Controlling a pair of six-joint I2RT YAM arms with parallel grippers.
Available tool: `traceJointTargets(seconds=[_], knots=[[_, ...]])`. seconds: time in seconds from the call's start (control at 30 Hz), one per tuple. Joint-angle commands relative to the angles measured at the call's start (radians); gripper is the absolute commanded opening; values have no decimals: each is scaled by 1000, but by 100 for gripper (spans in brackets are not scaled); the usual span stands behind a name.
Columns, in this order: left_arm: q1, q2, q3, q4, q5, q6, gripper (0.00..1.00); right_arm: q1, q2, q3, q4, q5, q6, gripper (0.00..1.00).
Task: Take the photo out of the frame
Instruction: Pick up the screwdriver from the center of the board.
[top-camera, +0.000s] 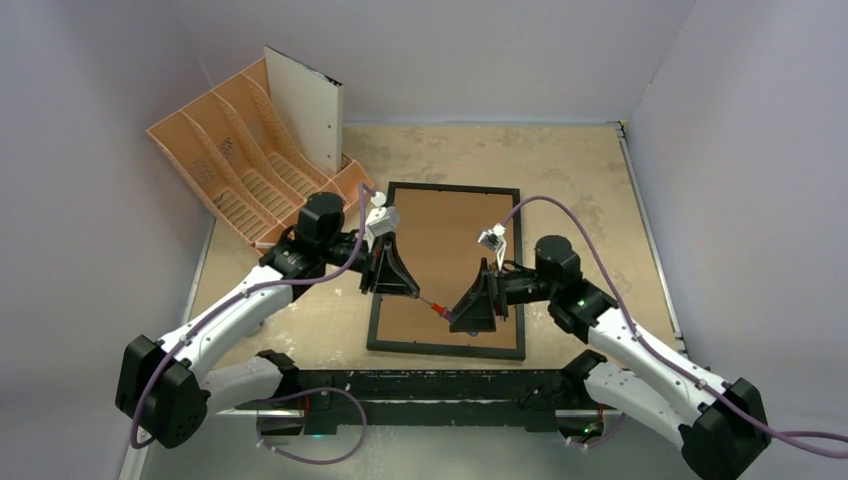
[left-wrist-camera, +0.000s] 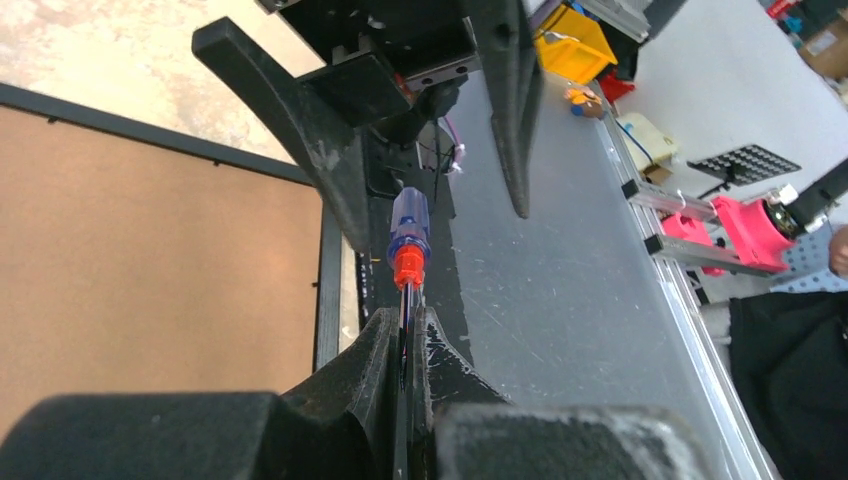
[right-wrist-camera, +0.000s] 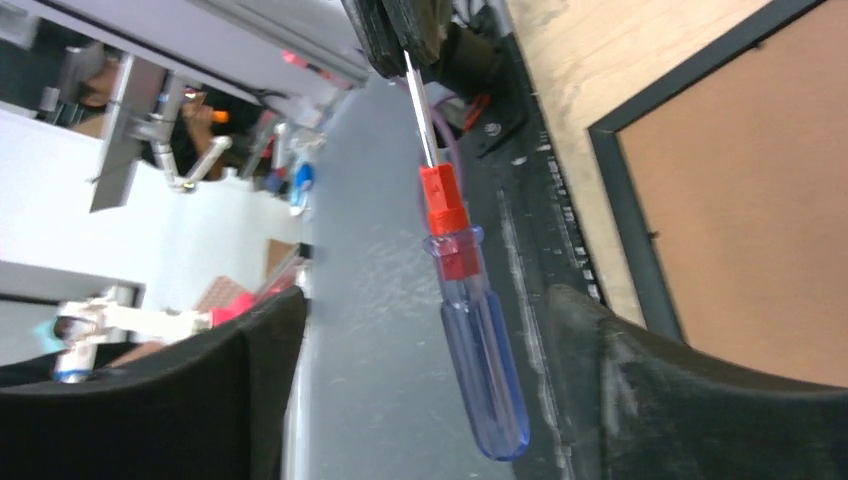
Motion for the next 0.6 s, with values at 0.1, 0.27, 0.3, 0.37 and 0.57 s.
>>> traceJointTargets(seconds=[0.1,0.27,0.3,0.37,0.57], knots=[[-3,-91,-99,236,-134,-198,0,-1,-145,-58,31,354,48,99],[-1,-175,-191,407,-250,-365,0,-2,-267,-73,4,589,39,99],[-1,-185,-210,444,-274,-418,0,-2,-284,-75,-13,645,55,99],[0,-189,-235,504,-298,-502,0,-1,-314,-57,-102,781,107,99],[5,-231,-301,565,-416,-629,0,-1,-412,-72,-92,850,114,99]])
